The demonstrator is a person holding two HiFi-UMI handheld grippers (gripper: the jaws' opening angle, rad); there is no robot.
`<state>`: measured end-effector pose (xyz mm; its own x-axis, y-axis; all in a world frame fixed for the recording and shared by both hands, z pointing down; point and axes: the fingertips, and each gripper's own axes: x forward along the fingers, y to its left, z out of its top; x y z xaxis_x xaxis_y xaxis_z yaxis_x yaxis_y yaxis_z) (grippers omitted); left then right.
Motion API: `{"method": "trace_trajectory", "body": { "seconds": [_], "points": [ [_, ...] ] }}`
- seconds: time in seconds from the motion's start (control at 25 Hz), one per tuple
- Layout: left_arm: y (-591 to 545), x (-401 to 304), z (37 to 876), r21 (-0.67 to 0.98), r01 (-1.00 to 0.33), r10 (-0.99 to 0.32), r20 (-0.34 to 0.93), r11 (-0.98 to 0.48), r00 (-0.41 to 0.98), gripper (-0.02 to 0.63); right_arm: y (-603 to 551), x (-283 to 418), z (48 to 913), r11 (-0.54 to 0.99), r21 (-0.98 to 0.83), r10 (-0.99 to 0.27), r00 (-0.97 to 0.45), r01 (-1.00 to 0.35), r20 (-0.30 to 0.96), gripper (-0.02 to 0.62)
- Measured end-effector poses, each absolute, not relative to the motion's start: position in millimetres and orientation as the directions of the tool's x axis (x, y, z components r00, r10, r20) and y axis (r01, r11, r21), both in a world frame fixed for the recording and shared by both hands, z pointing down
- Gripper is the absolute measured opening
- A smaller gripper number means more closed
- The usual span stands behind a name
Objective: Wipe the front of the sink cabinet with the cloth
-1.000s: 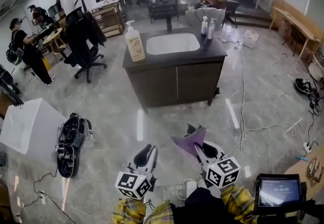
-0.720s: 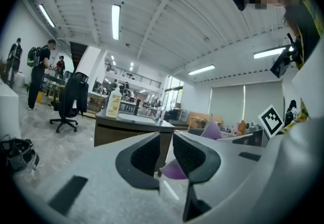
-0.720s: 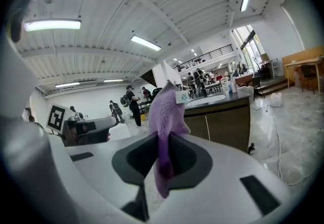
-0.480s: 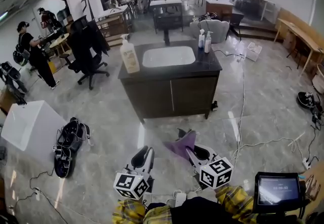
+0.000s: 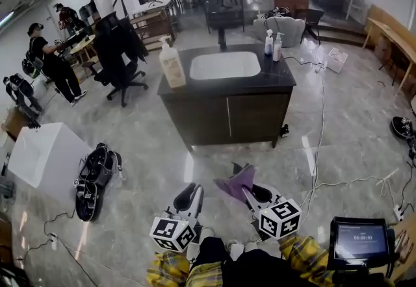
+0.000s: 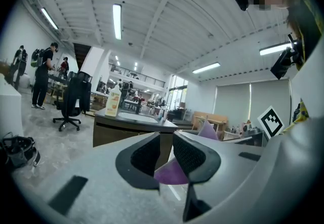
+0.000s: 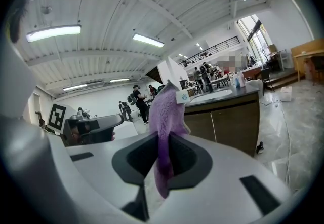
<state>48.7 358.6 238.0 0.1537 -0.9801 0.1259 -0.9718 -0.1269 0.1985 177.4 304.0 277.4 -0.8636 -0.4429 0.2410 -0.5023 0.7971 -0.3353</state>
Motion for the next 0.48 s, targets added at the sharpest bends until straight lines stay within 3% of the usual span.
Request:
{"method": "trace_trajectory", "body": {
  "seconds": [0.48],
  "points": [
    [326,-50,246,0.207,-0.963,-0.972,0.124,-0.172,0.2,0.072,277,86,279,0.778,-0.308,-0.487,-0.835,-0.548,0.256,0.041]
  ]
}}
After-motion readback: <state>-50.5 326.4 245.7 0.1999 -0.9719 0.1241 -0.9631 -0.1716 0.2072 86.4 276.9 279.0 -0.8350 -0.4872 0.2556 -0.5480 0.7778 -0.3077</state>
